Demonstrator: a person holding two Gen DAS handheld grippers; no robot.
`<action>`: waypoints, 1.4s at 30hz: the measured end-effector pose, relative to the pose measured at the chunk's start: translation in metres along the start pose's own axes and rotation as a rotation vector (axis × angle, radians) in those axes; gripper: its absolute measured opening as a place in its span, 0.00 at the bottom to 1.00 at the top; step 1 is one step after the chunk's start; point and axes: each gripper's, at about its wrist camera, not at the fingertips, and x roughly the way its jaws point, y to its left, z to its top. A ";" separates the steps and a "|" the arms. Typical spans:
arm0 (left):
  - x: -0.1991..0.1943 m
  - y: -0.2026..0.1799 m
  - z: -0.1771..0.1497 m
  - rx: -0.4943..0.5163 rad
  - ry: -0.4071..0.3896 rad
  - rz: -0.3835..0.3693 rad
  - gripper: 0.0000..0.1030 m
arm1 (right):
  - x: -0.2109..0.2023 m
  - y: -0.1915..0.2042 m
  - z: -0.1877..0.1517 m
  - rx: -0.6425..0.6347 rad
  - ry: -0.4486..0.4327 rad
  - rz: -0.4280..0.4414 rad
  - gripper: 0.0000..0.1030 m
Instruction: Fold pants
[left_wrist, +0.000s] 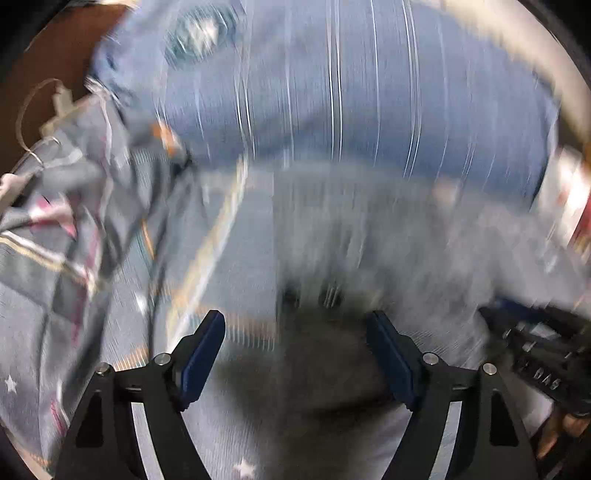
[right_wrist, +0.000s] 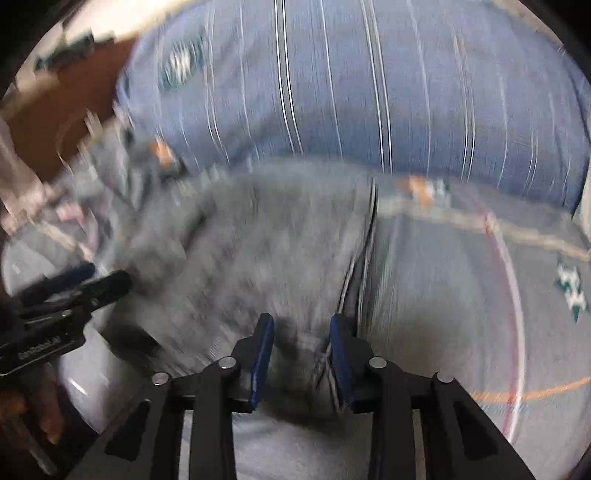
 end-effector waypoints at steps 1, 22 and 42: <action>0.003 -0.001 -0.005 0.002 -0.005 0.005 0.79 | -0.004 0.000 -0.002 -0.009 -0.042 -0.003 0.40; -0.012 -0.016 -0.012 0.016 -0.031 0.049 0.81 | -0.037 -0.026 -0.017 0.093 -0.208 0.126 0.72; -0.037 -0.011 -0.015 -0.054 -0.051 0.061 0.94 | -0.030 -0.027 -0.035 0.097 -0.199 0.053 0.87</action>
